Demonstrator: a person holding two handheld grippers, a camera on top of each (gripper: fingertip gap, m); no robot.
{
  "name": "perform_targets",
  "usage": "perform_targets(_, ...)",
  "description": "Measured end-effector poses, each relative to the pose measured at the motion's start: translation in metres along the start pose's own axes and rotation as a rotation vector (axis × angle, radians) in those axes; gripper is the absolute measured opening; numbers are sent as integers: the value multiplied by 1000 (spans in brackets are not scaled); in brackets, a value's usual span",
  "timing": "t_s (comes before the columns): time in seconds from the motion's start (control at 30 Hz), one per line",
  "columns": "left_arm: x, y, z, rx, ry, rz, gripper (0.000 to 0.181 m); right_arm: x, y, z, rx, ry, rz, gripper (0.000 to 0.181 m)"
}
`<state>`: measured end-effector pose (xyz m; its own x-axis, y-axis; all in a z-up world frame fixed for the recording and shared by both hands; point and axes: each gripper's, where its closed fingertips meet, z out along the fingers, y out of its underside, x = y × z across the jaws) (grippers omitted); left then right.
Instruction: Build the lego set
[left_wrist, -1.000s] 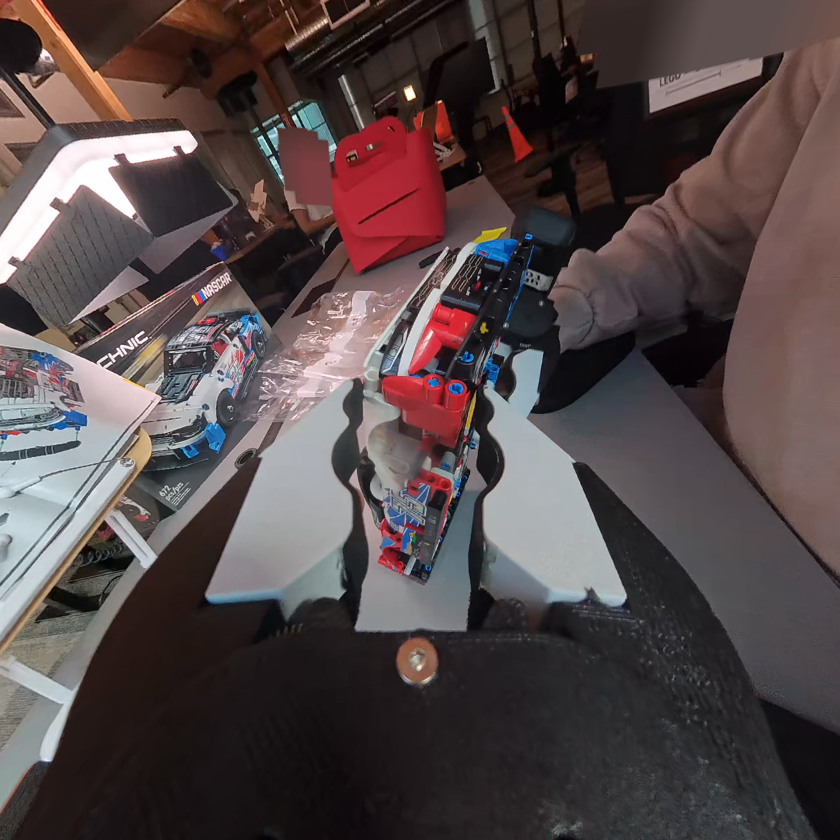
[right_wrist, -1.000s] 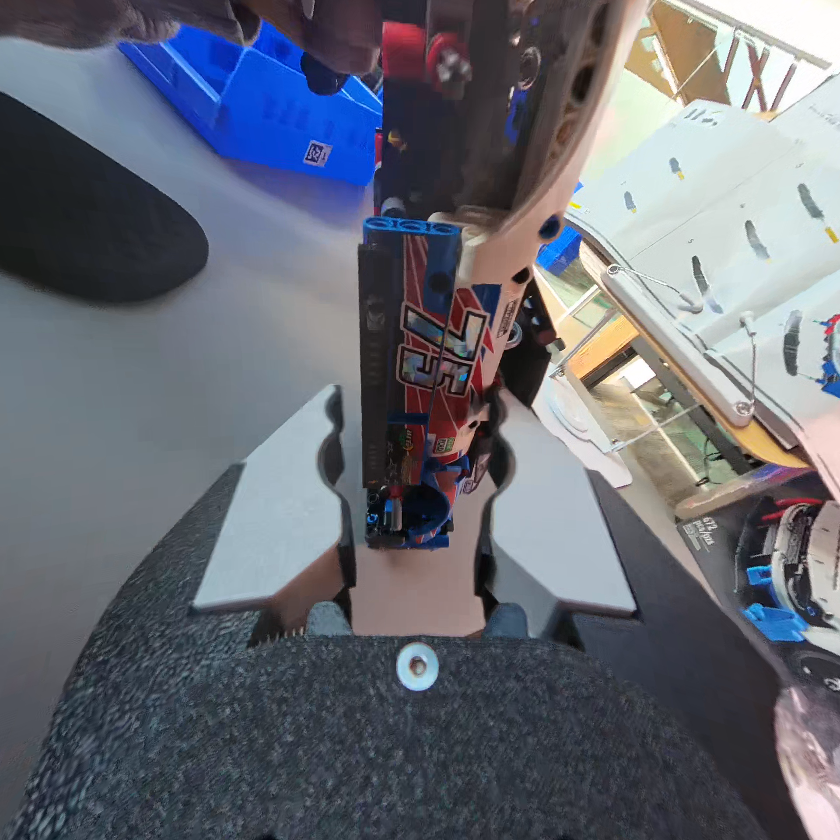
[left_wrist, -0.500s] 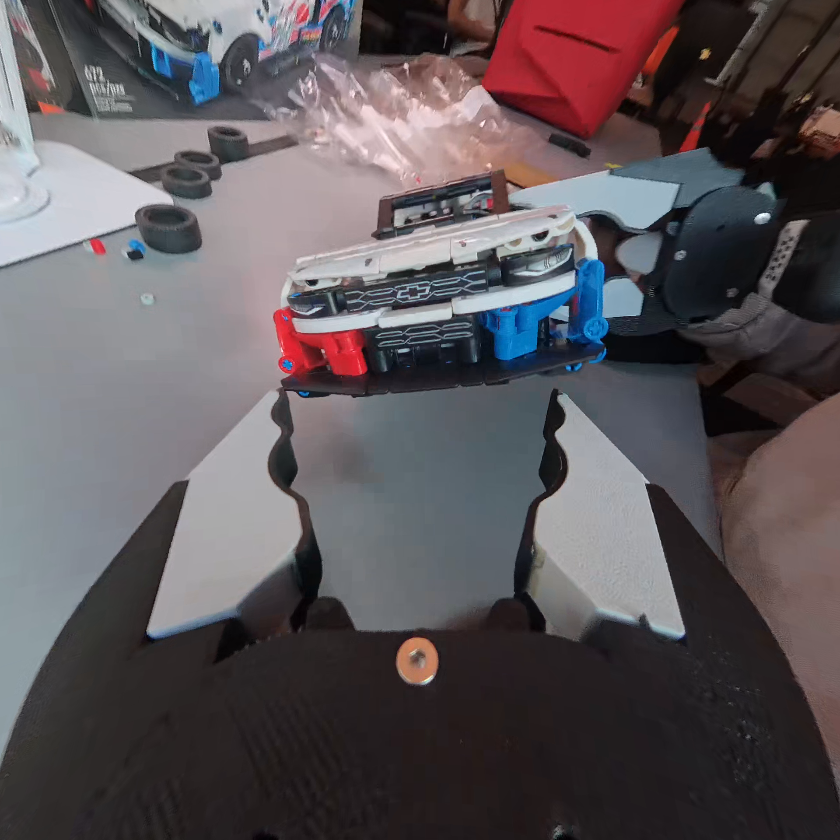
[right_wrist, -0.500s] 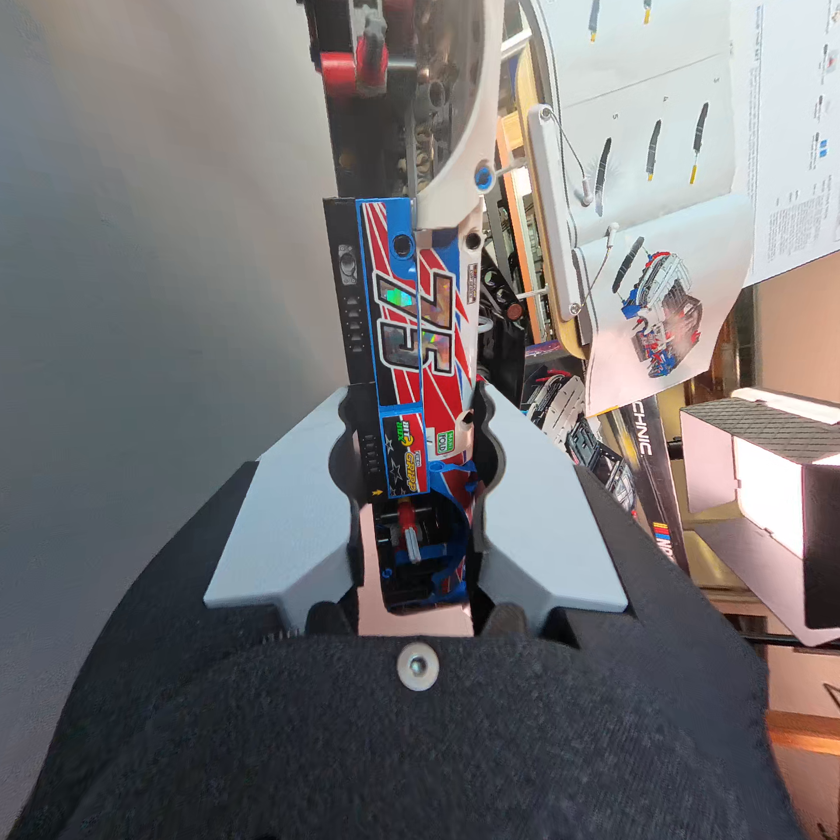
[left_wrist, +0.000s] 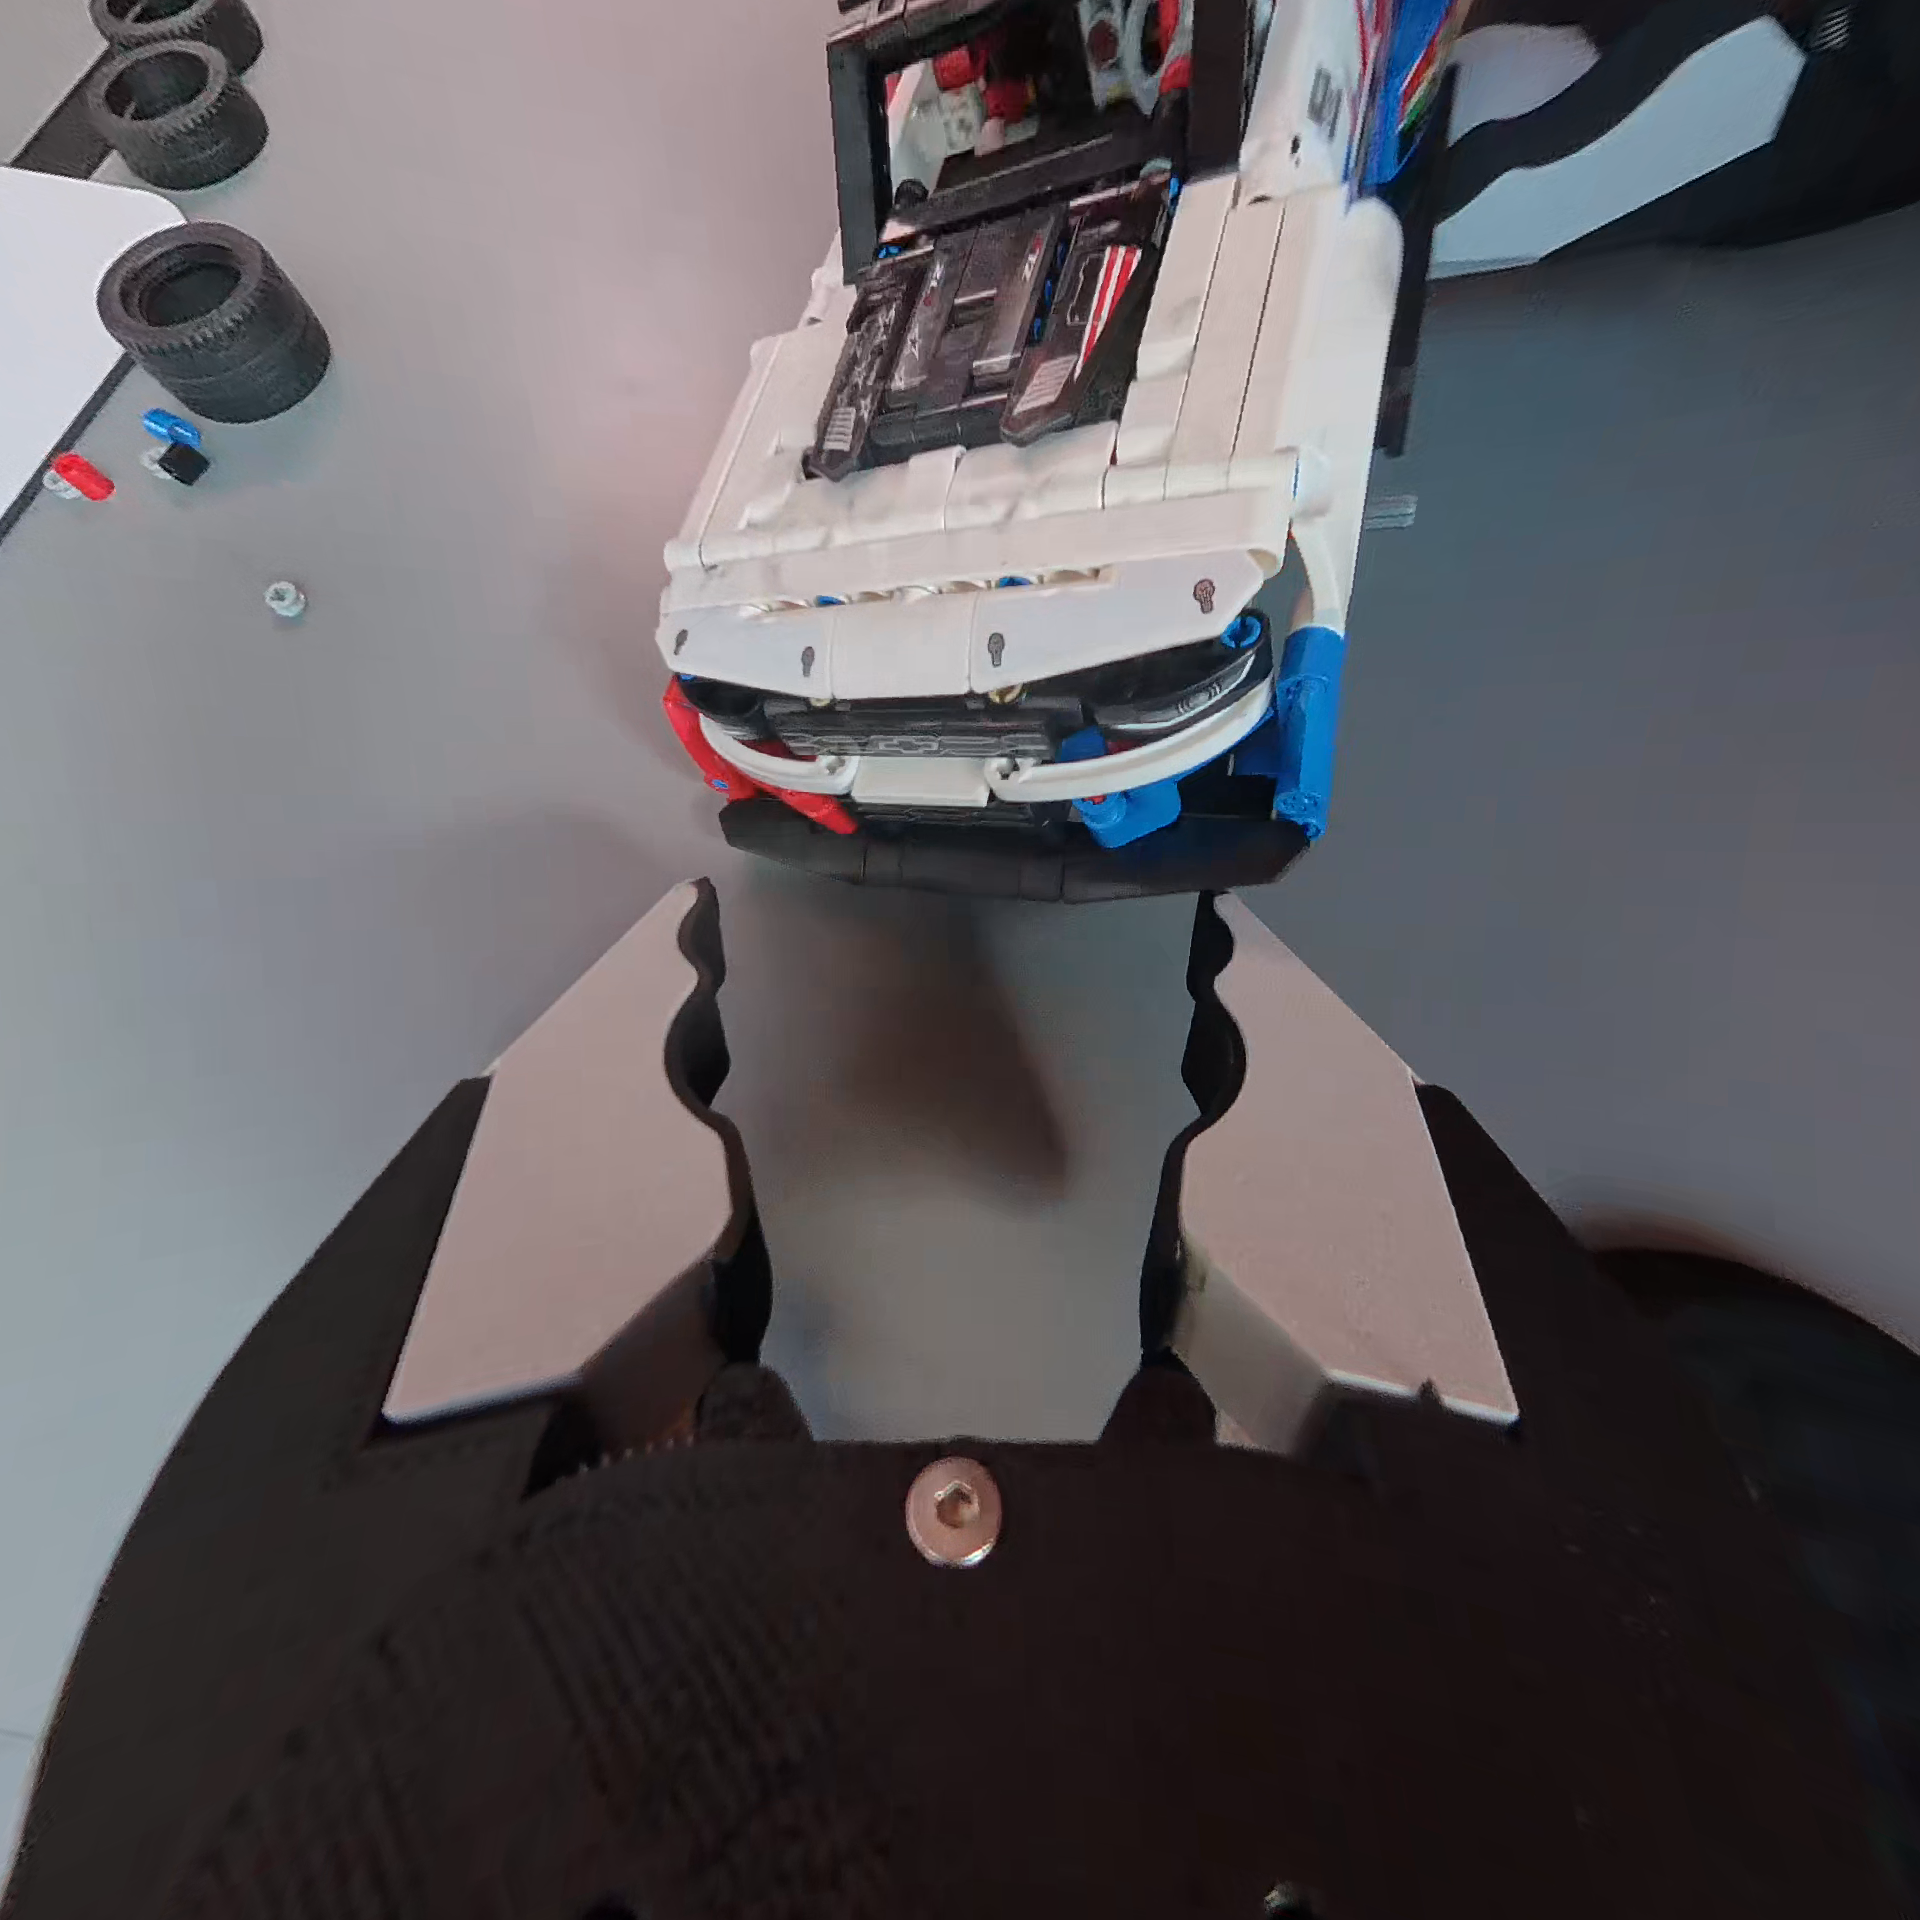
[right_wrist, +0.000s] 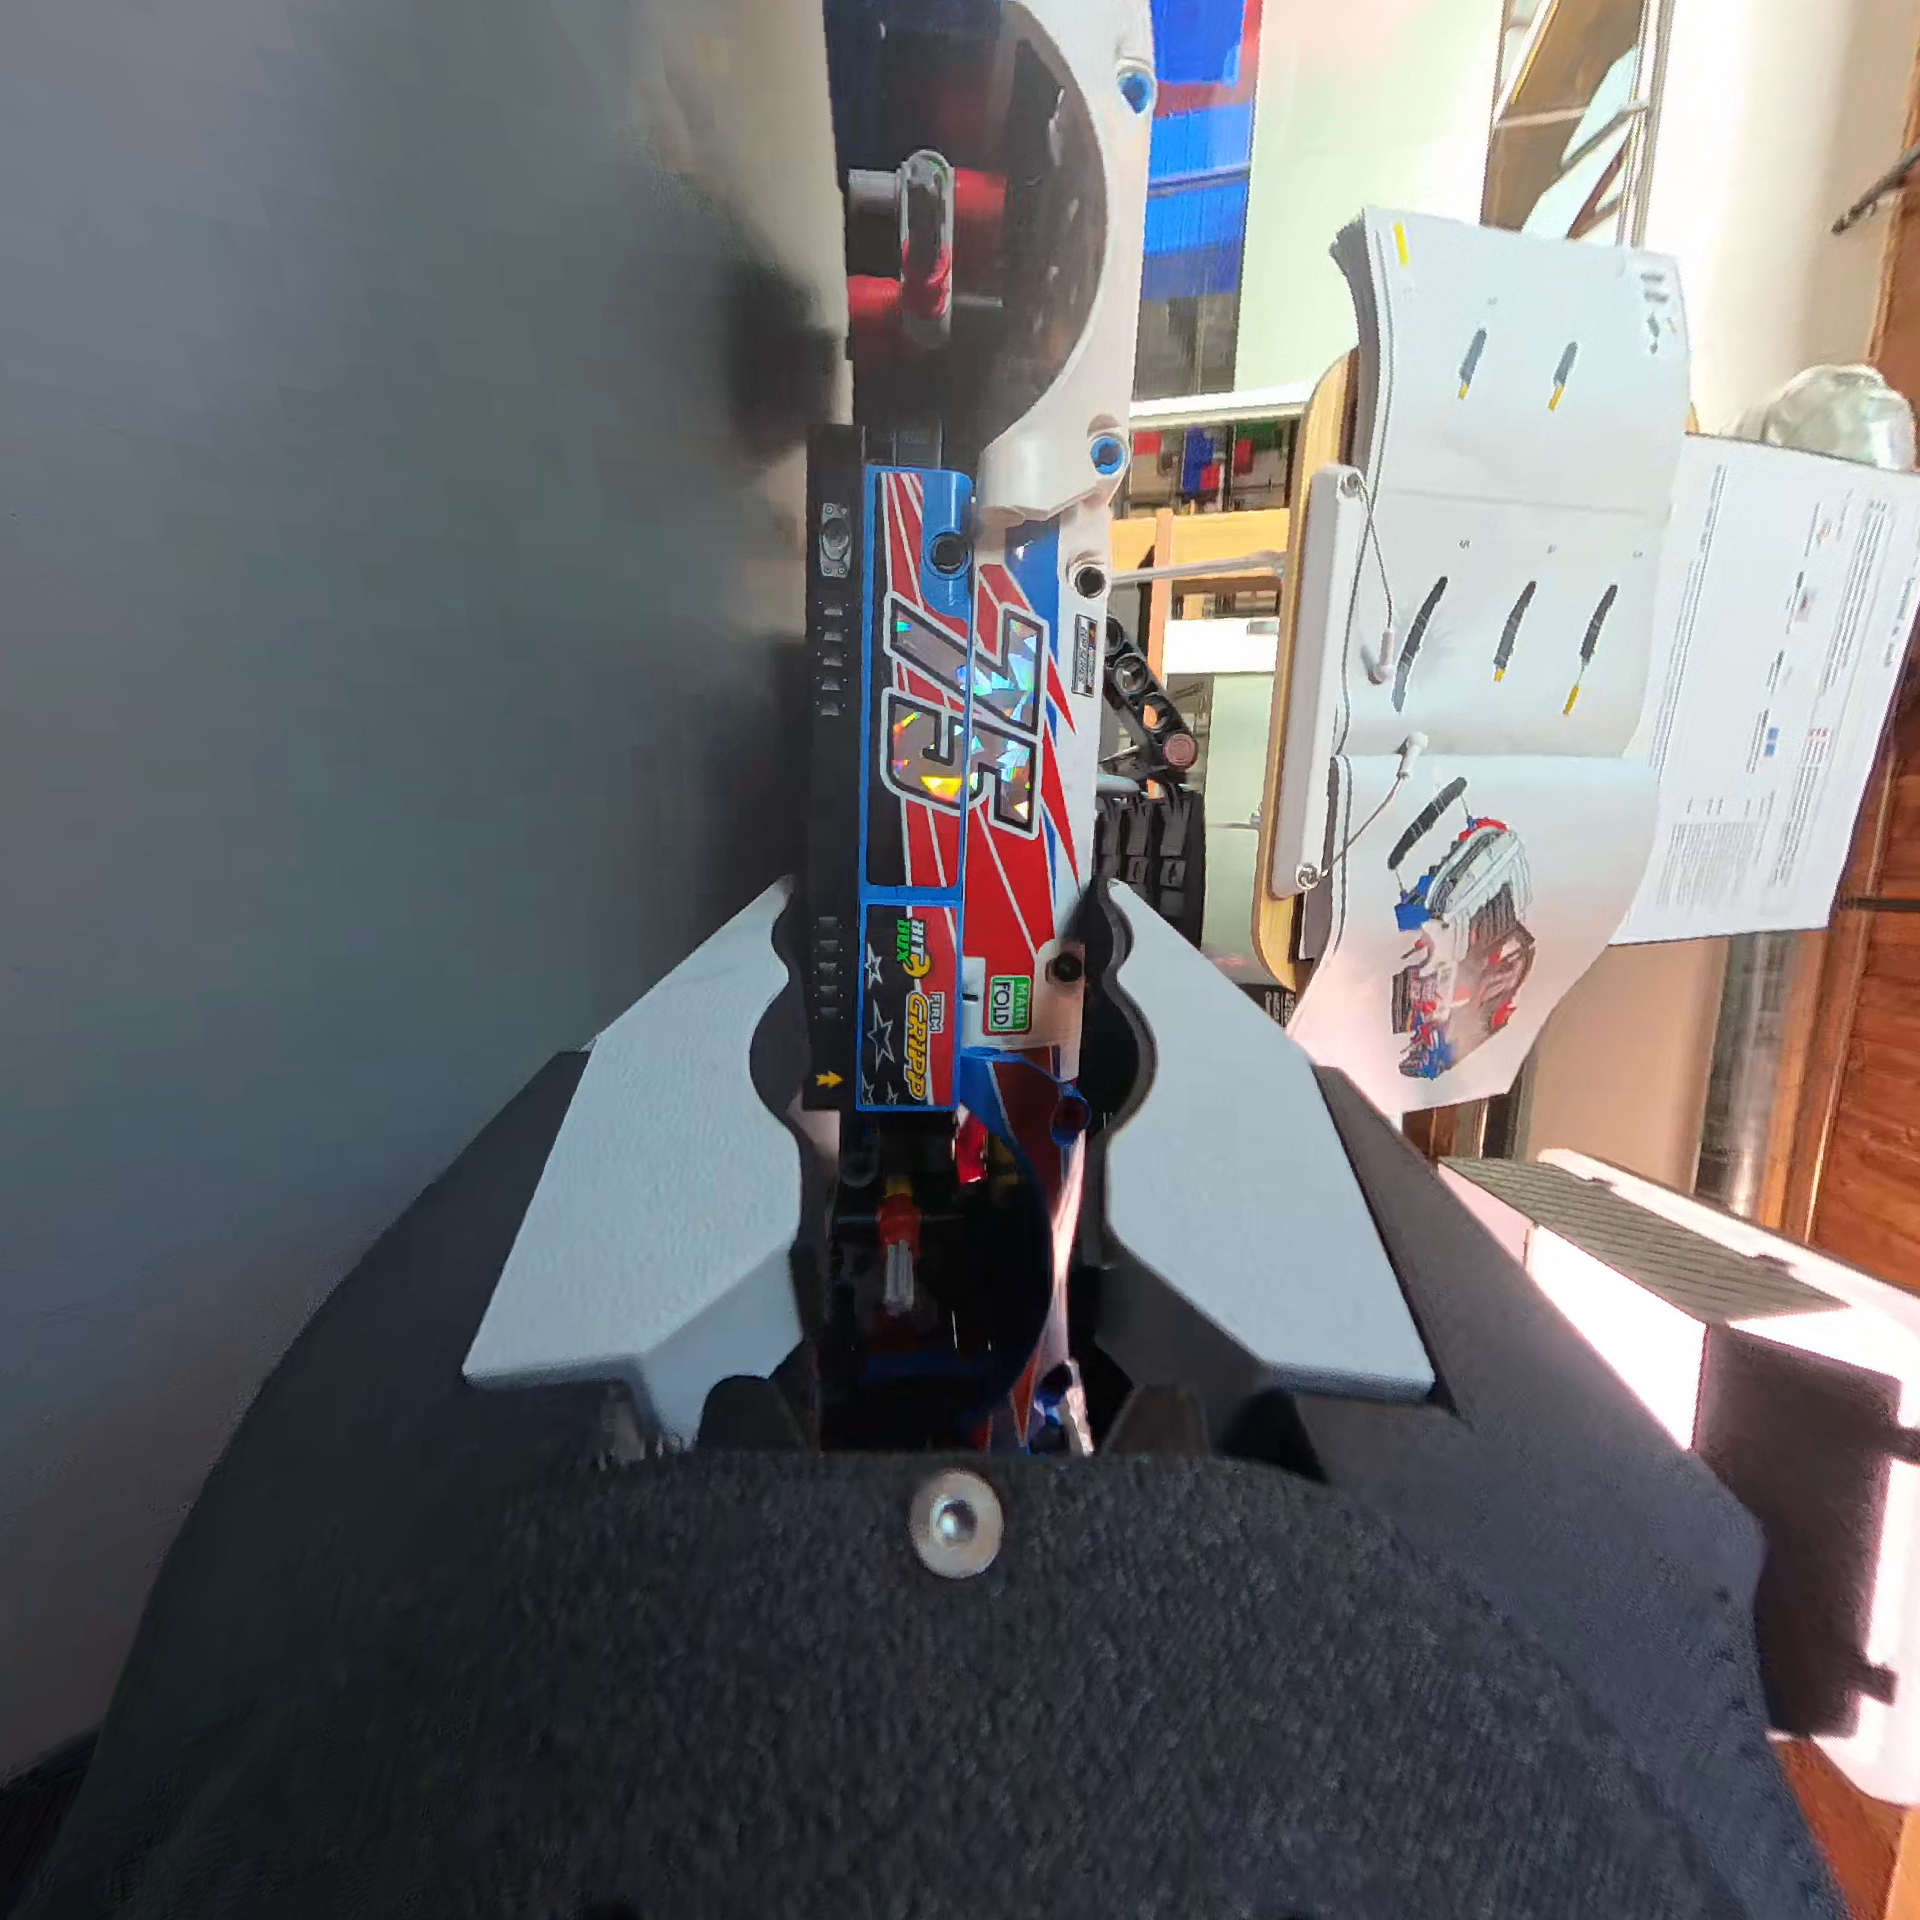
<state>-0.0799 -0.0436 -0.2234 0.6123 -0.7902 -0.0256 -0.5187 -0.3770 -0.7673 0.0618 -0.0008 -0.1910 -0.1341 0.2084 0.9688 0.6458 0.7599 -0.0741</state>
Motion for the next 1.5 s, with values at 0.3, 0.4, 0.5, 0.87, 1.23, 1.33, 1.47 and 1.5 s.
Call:
perform_targets(0.3, 14, 3, -15, 139, 96, -52, 92, -25, 17, -19, 9, -84, -34, 55)
perform_targets(0.4, 24, -1, -7, 138, 126, -43, 91, -26, 16, -30, 4, -141, -6, 57)
perform_targets(0.5, 31, -4, -2, 136, 139, -32, 90, -32, 13, -40, 21, -232, 17, 60)
perform_targets(0.87, 30, -8, -1, 152, 143, -72, 89, -35, 10, -52, 8, -560, 265, 64)
perform_targets(1.23, 31, -14, 2, 171, 122, -77, 94, 5, 82, -32, -19, -703, 662, 100)
perform_targets(1.33, 30, -14, 2, 170, 108, -79, 99, -4, 69, -17, 11, -767, 547, 104)
perform_targets(1.47, 26, -17, -2, 204, 89, -98, 95, -9, 43, -7, 55, -873, 493, 103)
perform_targets(1.5, 25, -18, -3, 216, 83, -102, 93, -11, 46, -2, 30, -883, 468, 100)
